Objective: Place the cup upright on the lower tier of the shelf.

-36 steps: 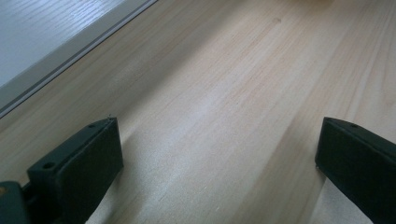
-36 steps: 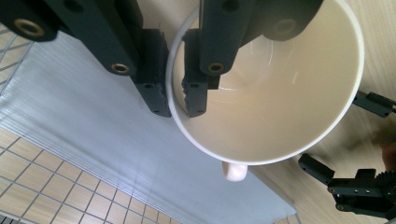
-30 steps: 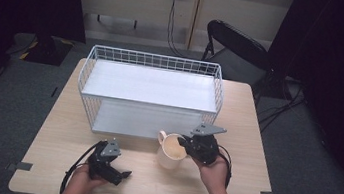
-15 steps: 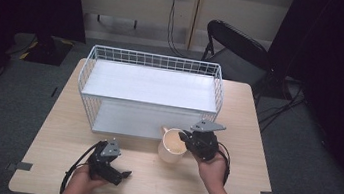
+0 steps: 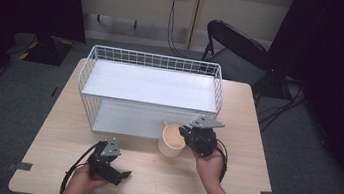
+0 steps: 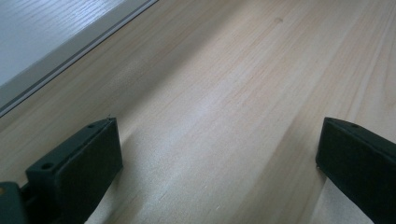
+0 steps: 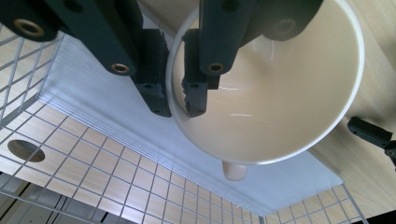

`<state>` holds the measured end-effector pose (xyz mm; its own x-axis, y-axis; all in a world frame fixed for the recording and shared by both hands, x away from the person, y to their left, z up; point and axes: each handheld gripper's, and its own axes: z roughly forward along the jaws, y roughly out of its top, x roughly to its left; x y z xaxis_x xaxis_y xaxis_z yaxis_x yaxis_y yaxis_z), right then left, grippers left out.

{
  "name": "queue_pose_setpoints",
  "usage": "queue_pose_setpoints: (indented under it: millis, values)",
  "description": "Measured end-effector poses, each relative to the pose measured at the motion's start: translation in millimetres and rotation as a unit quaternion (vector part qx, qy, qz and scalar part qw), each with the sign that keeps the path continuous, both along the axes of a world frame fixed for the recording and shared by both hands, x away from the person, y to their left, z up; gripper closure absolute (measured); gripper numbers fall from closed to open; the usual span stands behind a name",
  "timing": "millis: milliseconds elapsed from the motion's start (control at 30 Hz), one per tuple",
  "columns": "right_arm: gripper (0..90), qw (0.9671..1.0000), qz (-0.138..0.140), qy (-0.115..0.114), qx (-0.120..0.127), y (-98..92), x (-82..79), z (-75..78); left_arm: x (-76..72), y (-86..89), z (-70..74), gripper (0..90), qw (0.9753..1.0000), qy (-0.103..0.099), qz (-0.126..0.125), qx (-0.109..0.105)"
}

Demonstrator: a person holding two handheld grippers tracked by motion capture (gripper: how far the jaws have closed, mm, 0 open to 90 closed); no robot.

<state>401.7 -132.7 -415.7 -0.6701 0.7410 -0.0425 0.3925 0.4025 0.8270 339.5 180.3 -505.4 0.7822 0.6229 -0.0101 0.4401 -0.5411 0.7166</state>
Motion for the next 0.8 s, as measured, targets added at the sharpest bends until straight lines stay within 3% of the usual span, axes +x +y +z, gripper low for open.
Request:
queue_pose_setpoints:
  millis: [800]
  values:
    - [81.9,0.9986,-0.047,-0.023,-0.007,6.2,10.5,-9.0,0.0,0.0,0.0,0.0,1.0,0.0,0.0,0.0]
